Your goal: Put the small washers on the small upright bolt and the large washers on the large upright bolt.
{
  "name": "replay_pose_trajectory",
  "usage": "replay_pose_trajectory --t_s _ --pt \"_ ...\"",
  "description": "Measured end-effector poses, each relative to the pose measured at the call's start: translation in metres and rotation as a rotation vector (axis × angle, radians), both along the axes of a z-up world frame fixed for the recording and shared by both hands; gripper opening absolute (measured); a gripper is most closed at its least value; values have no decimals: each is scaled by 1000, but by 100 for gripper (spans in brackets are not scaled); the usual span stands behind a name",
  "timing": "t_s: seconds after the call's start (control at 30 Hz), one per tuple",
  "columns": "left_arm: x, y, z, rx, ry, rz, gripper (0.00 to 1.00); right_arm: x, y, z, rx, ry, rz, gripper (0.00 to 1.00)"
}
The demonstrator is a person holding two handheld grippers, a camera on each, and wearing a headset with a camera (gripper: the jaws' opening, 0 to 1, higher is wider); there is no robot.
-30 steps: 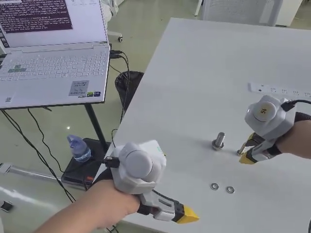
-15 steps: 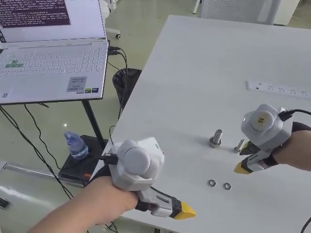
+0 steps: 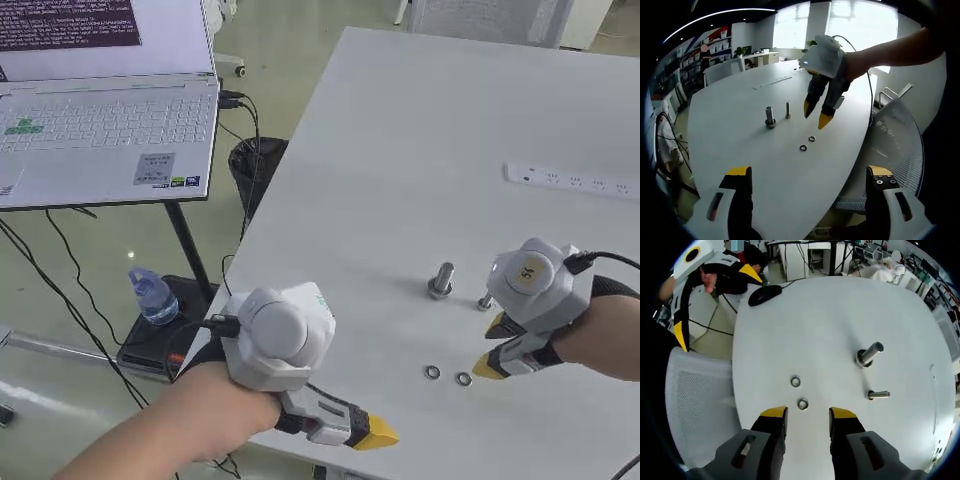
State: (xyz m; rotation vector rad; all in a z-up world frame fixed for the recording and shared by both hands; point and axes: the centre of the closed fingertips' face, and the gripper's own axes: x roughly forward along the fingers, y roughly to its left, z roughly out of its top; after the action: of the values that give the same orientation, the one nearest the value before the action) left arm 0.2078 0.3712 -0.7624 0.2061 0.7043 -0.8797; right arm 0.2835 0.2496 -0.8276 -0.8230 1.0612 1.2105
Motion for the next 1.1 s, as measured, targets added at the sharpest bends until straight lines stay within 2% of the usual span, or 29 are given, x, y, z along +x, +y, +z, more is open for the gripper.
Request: replay_pose_trajectory --t_s 0.2,0.37,0.63,1.0,1.1 --pt "-1 -2 1 -1 0 -4 94 -8 4 -14 -1 -13 25 35" --pt "-1 -1 1 2 1 -4 94 -11 4 -26 -9 -9 12 34" --pt "-1 -1 0 7 2 -7 93 -10 7 -33 -4 -16 0 33" --pt "-1 -1 1 4 1 -8 92 -10 2 -45 -19 -28 1 31" --pt "-1 -1 1 4 1 -10 92 -10 4 -45 -6 -31 3 30"
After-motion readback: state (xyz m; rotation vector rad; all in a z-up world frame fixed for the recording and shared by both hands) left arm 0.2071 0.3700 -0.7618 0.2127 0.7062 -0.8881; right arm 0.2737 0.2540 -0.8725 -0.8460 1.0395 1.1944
